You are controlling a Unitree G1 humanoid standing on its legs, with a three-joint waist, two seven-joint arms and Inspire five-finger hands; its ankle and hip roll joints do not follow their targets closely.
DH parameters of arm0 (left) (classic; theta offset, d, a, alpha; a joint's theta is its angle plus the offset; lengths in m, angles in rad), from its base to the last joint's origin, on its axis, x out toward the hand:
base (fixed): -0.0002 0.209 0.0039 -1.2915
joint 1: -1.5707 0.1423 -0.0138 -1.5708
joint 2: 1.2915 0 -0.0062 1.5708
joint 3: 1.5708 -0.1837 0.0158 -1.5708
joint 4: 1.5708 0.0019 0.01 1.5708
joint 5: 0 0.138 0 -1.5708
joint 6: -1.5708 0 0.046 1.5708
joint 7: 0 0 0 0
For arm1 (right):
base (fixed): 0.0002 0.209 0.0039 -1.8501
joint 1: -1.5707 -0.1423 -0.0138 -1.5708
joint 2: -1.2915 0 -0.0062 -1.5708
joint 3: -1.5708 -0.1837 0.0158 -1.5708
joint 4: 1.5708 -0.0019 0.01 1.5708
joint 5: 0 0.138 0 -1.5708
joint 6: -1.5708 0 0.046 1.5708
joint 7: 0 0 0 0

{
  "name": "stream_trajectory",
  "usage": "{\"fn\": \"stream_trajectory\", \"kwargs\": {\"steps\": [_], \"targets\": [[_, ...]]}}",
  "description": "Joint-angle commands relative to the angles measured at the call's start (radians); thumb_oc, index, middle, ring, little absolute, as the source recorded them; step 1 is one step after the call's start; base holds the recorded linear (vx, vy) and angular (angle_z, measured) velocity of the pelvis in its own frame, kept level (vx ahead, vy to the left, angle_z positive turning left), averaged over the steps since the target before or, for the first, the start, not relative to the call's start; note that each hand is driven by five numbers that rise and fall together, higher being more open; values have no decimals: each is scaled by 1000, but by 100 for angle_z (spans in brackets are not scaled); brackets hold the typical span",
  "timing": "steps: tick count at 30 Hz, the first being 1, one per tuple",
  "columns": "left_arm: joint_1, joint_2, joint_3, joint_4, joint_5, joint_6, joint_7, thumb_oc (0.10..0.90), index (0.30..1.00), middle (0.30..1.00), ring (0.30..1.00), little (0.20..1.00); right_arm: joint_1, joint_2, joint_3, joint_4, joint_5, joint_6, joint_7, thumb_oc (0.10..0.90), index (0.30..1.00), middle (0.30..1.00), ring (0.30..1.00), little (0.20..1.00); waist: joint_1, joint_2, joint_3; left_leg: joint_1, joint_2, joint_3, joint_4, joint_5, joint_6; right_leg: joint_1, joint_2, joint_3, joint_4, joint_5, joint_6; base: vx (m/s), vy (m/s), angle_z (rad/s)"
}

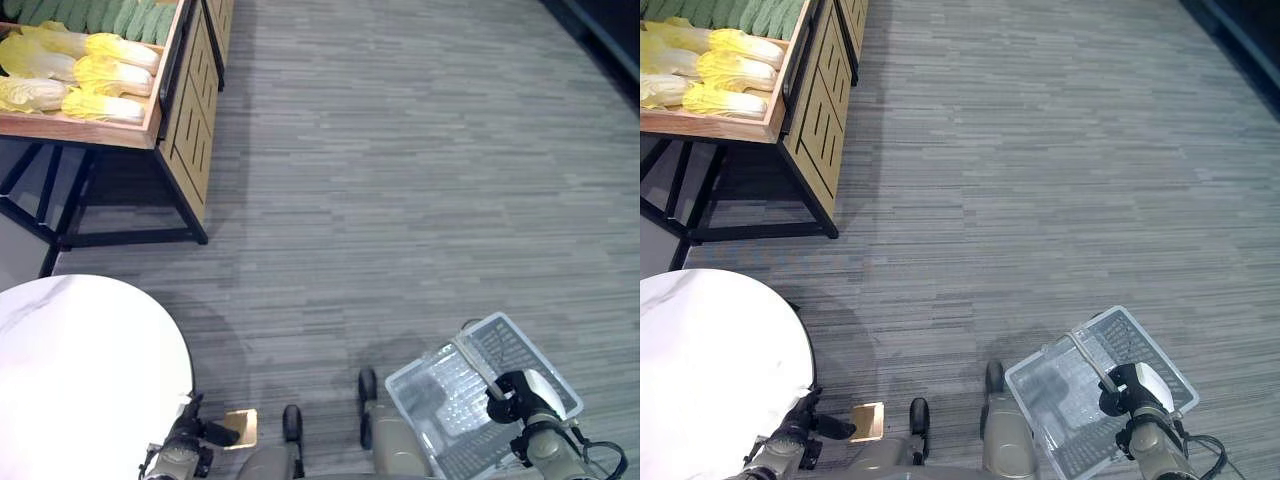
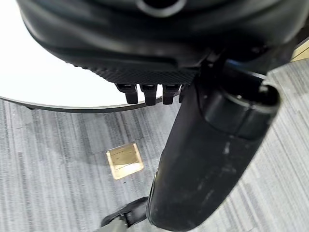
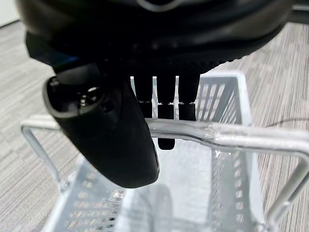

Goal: Get the vegetables into the basket

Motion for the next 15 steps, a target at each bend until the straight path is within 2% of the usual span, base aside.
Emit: {"fn": "stream_trajectory", "kwargs": {"steps": [1, 2, 5, 6, 7, 8, 9, 11, 12, 13, 14, 15], "targets": [[31, 18, 31, -30, -18, -24, 17, 900, 1000, 1000, 1000, 1000, -27, -87, -76, -66, 45, -39, -58, 400, 300, 300, 300, 300, 4, -8, -30, 50, 53, -43, 146, -177, -103, 26, 15, 16, 100, 77, 31, 325, -290, 57], [46, -3, 37, -17, -22, -22, 16, 900, 1000, 1000, 1000, 1000, -21, -92, -80, -84, 48, -41, -58, 400, 300, 300, 300, 300, 9, 1, -50, 58, 84, -58, 162, -154, -128, 50, 37, -9, 106, 67, 11, 187, -189, 69], [51, -8, 34, -10, -19, -20, 15, 900, 1000, 1000, 1000, 1000, -16, -102, -86, -86, 51, -46, -64, 400, 300, 300, 300, 300, 12, 10, -61, 52, 110, -74, 174, -128, -149, 55, 49, -30, 120, 41, -6, 216, -246, 46], [53, -15, 27, 3, -14, -16, 14, 900, 1000, 1000, 1000, 1000, -12, -112, -94, -94, 60, -50, -69, 400, 300, 300, 300, 300, 11, 19, -67, 38, 130, -90, 221, -94, -174, 66, 56, -49, 130, 14, -24, 228, -231, 38], [46, -19, 15, -4, -11, -15, 15, 900, 1000, 1000, 1000, 1000, -14, -132, -97, -103, 64, -55, -77, 400, 300, 300, 300, 300, 14, 20, -59, -11, 127, -114, 340, -39, -192, 88, 58, -57, 132, -7, -45, 235, -265, 35], [40, -23, 6, -10, -15, -14, 14, 900, 1000, 1000, 1000, 1000, -14, -141, -99, -108, 67, -55, -82, 400, 300, 300, 300, 300, 18, 14, -48, -63, 111, -124, 428, -13, -201, 102, 53, -61, 130, -16, -56, 113, -139, 36], [40, -23, 6, -10, -15, -14, 14, 900, 1000, 1000, 1000, 1000, -14, -141, -99, -108, 67, -55, -82, 400, 300, 300, 300, 300, 18, 14, -49, -64, 111, -124, 429, -13, -201, 101, 53, -61, 131, -16, -56, 45, -63, 41], [26, -24, -12, -25, -23, -16, 17, 900, 1000, 1000, 1000, 1000, -4, -153, -113, -105, 73, -52, -91, 400, 300, 300, 300, 300, 25, 4, -29, -135, 98, -118, 495, 23, -203, 127, 38, -70, 131, -34, -68, 76, -57, 30], [17, -27, -26, -33, -27, -17, 18, 900, 1000, 1000, 1000, 1000, 7, -156, -126, -99, 79, -52, -98, 400, 300, 300, 300, 300, 25, 1, -19, -181, 112, -90, 476, 14, -197, 144, 27, -78, 131, -47, -67, 172, -15, 25], [8, -33, -43, -35, -22, -20, 22, 900, 1000, 1000, 1000, 1000, 20, -153, -145, -81, 94, -50, -108, 400, 300, 300, 300, 300, 31, -4, -17, -221, 136, -49, 388, -19, -184, 175, 8, -89, 119, -62, -56, 211, 75, 53], [5, -29, -50, -35, -15, -25, 26, 900, 1000, 1000, 1000, 1000, 19, -155, -145, -62, 93, -49, -121, 400, 300, 300, 300, 300, 35, 8, -22, -233, 160, -44, 262, -2, -188, 179, 7, -89, 120, -76, -48, 266, 159, 82], [4, -29, -58, -37, -10, -26, 32, 900, 1000, 1000, 1000, 1000, 12, -157, -141, -57, 92, -52, -121, 400, 300, 300, 300, 300, 40, 12, -24, -259, 171, -53, 213, 18, -189, 184, 0, -83, 116, -76, -40, 216, 207, 71]]}}
